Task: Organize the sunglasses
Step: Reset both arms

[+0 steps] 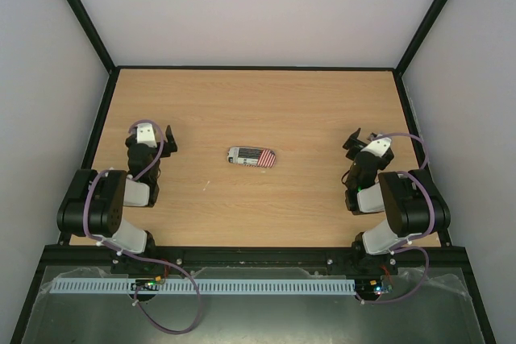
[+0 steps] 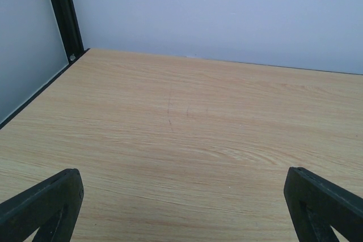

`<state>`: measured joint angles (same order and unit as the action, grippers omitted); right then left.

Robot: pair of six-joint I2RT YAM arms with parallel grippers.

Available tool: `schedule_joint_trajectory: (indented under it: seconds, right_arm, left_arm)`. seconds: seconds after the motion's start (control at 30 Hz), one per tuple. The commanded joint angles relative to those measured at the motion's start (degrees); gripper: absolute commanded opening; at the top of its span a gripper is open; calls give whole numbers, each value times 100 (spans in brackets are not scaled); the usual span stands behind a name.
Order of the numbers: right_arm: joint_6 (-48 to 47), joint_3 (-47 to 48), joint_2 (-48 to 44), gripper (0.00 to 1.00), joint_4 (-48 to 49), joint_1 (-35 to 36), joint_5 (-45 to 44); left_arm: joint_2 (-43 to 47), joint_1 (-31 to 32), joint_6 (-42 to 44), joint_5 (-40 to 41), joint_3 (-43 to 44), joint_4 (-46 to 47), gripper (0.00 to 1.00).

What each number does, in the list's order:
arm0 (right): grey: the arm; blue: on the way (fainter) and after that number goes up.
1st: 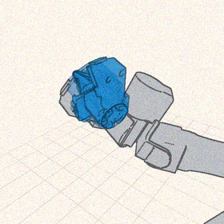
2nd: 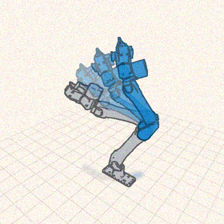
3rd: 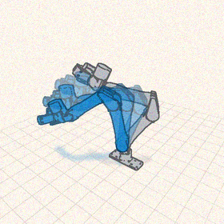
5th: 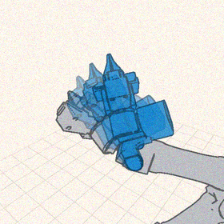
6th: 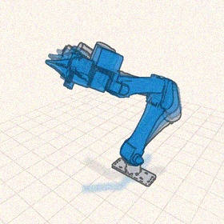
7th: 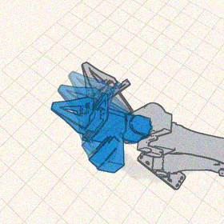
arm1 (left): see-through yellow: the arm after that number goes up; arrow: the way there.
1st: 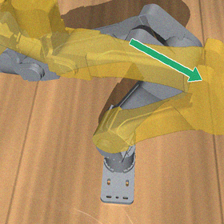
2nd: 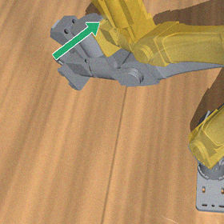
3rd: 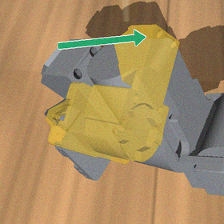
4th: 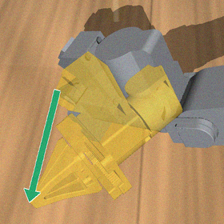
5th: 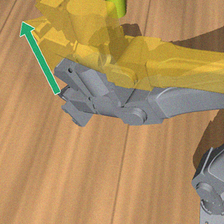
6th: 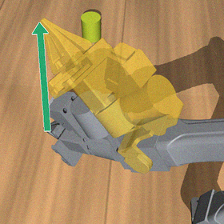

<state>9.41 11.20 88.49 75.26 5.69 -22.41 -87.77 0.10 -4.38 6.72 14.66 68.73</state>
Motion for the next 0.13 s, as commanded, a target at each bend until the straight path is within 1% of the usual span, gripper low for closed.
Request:
schedule_joint_trajectory:
  seconds: [0.0, 0.1]
  right_arm:
    - [17, 14, -45, 99, 138, -16, -48]
    - [18, 11, -57, 99, 119, -16, -53]
  left_arm:
    - [-13, 25, 78, 57, -50, 360, 100]
    - [-16, 25, 70, 57, -51, 360, 99]
